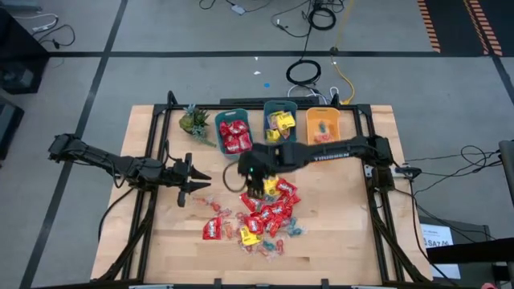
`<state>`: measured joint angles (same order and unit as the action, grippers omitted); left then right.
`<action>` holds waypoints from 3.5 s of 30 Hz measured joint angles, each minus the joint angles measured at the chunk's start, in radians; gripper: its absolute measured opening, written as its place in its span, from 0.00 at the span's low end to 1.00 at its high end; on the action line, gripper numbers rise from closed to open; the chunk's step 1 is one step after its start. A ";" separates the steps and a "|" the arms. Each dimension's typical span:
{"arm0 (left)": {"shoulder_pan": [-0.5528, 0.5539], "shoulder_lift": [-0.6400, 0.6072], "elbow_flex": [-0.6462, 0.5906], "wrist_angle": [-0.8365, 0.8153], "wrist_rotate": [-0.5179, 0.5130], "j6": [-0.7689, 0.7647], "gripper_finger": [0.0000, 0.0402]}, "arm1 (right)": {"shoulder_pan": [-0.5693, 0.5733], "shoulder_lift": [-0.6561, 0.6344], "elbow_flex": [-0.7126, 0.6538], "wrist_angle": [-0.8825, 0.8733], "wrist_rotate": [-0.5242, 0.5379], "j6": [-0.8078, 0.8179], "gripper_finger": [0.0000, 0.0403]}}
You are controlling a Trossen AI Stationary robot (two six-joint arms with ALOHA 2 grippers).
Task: Sort candy
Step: Put the red candy into the green bin, then put the orange gummy candy into the yellow bin
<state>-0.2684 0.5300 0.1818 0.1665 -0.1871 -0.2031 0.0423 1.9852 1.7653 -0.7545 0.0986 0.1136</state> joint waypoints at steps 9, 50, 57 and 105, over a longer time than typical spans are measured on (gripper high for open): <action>0.000 0.000 0.000 0.000 0.000 -0.001 0.27 | 0.078 0.009 -0.161 0.167 -0.005 0.110 0.52; 0.000 0.000 0.000 0.006 0.000 -0.001 0.27 | 0.053 -0.026 -0.134 0.342 0.142 0.336 0.00; 0.000 0.000 0.000 0.008 0.000 -0.001 0.27 | -0.108 0.007 0.019 0.315 0.160 0.287 0.00; 0.000 0.000 0.000 0.052 -0.029 -0.180 0.58 | -0.182 0.044 0.024 0.020 -0.137 0.332 0.59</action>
<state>-0.2687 0.5297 0.1822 0.2189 -0.2157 -0.3828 -0.1399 2.0291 1.7897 -0.7341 -0.0383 0.4453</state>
